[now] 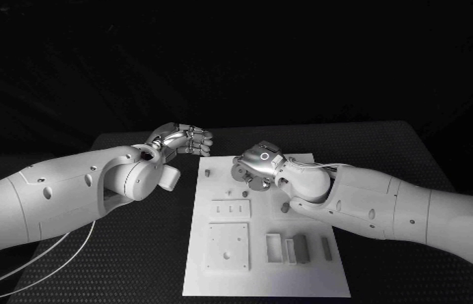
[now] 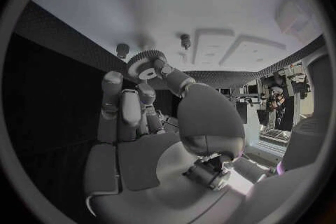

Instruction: Assemble the parts on the task board

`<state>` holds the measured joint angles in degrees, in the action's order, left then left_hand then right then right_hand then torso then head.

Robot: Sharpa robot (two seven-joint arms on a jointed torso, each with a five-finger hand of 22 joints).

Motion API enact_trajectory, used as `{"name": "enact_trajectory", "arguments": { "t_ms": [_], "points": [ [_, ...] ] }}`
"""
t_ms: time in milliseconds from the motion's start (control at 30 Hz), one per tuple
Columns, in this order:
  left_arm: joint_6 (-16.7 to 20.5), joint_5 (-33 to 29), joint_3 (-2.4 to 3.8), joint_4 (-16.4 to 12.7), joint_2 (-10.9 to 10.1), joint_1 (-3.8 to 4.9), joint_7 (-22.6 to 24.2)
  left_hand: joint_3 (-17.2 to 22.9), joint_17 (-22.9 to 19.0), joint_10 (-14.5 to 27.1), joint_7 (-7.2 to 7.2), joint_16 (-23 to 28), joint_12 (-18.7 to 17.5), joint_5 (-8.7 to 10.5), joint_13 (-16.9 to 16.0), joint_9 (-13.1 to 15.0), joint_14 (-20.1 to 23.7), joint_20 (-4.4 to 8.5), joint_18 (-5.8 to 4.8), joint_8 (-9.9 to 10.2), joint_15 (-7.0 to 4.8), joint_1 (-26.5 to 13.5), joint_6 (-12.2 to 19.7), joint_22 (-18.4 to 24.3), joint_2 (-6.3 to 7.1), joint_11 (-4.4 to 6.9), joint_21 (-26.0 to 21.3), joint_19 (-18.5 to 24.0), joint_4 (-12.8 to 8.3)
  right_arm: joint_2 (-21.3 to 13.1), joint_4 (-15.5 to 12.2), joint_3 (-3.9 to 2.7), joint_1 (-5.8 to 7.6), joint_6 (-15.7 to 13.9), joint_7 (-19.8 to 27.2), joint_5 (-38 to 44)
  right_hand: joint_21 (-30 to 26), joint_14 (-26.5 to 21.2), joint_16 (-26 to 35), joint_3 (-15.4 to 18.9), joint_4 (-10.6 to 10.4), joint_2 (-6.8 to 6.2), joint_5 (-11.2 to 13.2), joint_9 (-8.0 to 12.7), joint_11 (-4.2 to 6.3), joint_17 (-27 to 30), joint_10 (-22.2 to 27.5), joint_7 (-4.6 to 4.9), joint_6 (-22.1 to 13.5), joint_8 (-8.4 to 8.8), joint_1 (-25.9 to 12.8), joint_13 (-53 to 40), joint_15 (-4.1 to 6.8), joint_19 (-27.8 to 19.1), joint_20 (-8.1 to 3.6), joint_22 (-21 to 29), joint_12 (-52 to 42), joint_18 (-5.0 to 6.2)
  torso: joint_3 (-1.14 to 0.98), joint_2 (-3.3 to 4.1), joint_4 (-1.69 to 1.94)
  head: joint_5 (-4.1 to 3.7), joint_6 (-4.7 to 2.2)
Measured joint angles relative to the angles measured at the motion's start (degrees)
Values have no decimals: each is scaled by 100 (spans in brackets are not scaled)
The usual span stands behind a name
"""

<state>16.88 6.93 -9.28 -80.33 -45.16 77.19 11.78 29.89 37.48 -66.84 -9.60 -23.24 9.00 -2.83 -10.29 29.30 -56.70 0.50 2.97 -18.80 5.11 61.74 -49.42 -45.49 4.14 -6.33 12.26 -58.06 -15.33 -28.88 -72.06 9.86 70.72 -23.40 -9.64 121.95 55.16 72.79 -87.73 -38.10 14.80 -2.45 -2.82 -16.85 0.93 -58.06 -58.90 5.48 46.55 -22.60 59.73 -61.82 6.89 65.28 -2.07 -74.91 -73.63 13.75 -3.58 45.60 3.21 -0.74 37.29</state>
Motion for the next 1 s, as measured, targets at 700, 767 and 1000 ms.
{"name": "enact_trajectory", "arguments": {
  "t_ms": [700,767,1000],
  "points": [
    [-6,0,1,7,17,0,-5,0,10,0,0,0,0,0,-4,5,0,0,-8,0,0,0,0,-5,0,0,-23,0,0,173,323,0,-63,-24,112,-69,0,-1,25,6,6,-15,0,-2,-1,74,-39,-9,9,29,-14,30,-2,11,8,0,27,0,-1,0,1,36,25],
    [-7,0,1,7,18,0,-6,0,10,0,0,0,0,0,-4,4,0,0,-8,0,0,0,0,-5,0,0,-23,0,0,189,359,0,-66,-25,130,-87,0,-2,25,-4,-4,-15,0,-2,-1,77,-40,-18,19,33,-14,36,-3,11,9,0,27,0,0,0,-1,42,27],
    [-9,0,1,7,20,0,-8,0,12,0,0,0,0,0,-4,4,0,0,32,0,0,0,0,-9,0,0,-23,0,0,223,453,0,-70,-30,171,-134,0,-5,37,-10,-10,-15,0,-3,-2,91,-41,-24,25,61,-14,42,-6,11,9,0,27,0,0,0,-2,60,36]
  ]
}}
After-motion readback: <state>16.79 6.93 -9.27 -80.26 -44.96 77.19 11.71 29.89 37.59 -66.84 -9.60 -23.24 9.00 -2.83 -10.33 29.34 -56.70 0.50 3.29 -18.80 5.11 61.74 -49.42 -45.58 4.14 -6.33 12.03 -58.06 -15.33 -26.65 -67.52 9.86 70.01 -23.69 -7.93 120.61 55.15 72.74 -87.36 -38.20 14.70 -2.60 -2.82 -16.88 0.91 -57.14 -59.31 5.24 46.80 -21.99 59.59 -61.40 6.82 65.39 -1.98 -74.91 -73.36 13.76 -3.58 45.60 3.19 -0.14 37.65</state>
